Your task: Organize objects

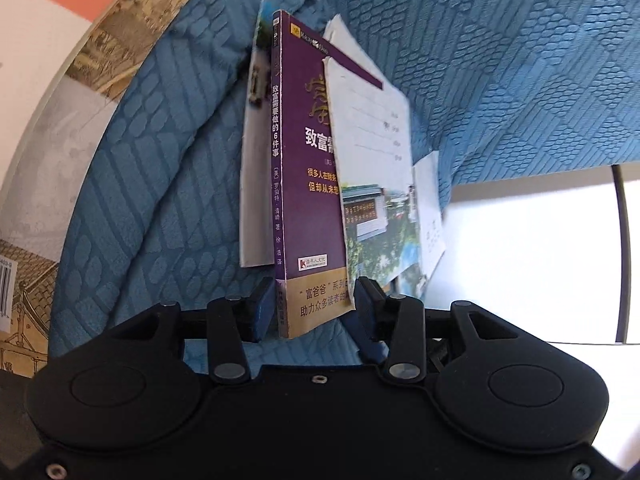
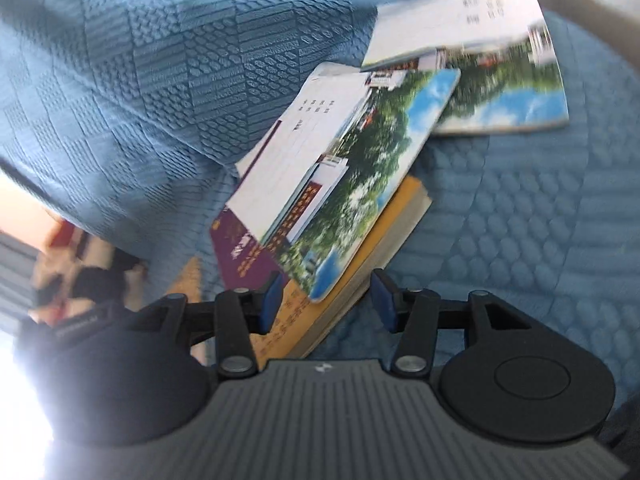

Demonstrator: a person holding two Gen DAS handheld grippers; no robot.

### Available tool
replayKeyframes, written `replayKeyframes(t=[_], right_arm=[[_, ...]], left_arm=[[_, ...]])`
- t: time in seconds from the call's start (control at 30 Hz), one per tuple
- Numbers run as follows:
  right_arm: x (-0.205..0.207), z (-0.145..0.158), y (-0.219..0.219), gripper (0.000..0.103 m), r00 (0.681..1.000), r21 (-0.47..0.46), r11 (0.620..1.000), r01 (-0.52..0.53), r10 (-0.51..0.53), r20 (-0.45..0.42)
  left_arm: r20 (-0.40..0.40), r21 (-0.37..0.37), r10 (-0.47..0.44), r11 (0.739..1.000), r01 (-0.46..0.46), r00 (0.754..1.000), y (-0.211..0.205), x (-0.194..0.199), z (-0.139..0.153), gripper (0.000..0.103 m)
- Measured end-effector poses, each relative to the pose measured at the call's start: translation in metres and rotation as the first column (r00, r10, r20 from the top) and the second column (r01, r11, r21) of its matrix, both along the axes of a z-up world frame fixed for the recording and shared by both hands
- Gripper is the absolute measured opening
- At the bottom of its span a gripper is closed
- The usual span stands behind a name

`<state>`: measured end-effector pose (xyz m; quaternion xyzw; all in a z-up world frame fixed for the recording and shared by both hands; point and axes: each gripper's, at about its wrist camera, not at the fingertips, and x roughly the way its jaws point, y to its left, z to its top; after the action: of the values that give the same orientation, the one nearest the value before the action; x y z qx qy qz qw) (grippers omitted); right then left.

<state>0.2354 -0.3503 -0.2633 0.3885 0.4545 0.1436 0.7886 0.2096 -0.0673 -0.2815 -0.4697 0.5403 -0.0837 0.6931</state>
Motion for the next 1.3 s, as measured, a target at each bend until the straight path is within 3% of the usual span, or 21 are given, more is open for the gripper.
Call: replayKeyframes(t=[0.07, 0.17, 0.23, 0.3, 0.4, 0.53, 0.73, 0.87, 1.0, 1.1, 1.3], right_arm=[[-0.001, -0.005, -0.004, 0.052, 1.000, 0.081, 0.997, 0.013, -0.011, -0.026], [-0.001, -0.022, -0.004, 0.052, 0.995, 0.270, 0.963, 0.011, 0.017, -0.102], [0.000, -0.028, -0.003, 0.052, 0.992, 0.324, 0.946, 0.028, 0.015, -0.129], [0.001, -0.027, -0.001, 0.051, 0.993, 0.330, 0.943, 0.032, 0.008, -0.120], [0.000, -0.025, 0.000, 0.031, 0.995, 0.354, 0.935, 0.032, 0.003, -0.100], [0.002, -0.023, 0.001, 0.020, 0.997, 0.389, 0.921, 0.004, 0.028, -0.076], [0.004, -0.015, 0.004, 0.018, 0.999, 0.425, 0.905, -0.024, 0.034, -0.017], [0.007, -0.016, 0.004, 0.018, 0.999, 0.422, 0.906, -0.024, 0.037, -0.021], [0.010, -0.021, 0.002, 0.023, 0.998, 0.445, 0.896, -0.008, 0.032, -0.046], [0.011, -0.025, 0.001, 0.028, 0.997, 0.438, 0.899, 0.005, 0.028, -0.068], [0.013, -0.031, -0.001, 0.029, 0.996, 0.461, 0.887, 0.021, 0.021, -0.087]], left_arm=[[0.010, -0.012, 0.012, 1.000, -0.012, 1.000, 0.002, 0.001, 0.005, 0.040], [0.013, -0.105, 0.037, 0.994, -0.035, 0.999, 0.005, 0.001, 0.008, 0.039], [0.021, -0.139, 0.042, 0.990, -0.039, 0.999, 0.005, 0.000, 0.011, 0.039], [0.028, -0.128, 0.038, 0.991, -0.034, 0.999, 0.003, 0.000, 0.014, 0.039], [0.021, -0.127, 0.041, 0.991, -0.039, 0.999, 0.001, 0.000, 0.015, 0.039], [0.010, -0.118, 0.071, 0.991, -0.069, 0.997, 0.005, -0.004, 0.009, 0.039], [-0.004, -0.172, 0.124, 0.978, -0.122, 0.992, 0.005, -0.005, 0.000, 0.040], [-0.016, -0.219, 0.155, 0.963, -0.155, 0.988, 0.002, -0.005, -0.005, 0.028], [0.031, -0.173, 0.166, 0.972, -0.158, 0.986, -0.003, -0.007, 0.002, 0.024], [0.011, -0.175, 0.198, 0.966, -0.193, 0.980, 0.000, -0.009, 0.001, 0.020], [0.028, -0.129, 0.197, 0.973, -0.192, 0.980, 0.000, -0.010, 0.011, 0.014]])
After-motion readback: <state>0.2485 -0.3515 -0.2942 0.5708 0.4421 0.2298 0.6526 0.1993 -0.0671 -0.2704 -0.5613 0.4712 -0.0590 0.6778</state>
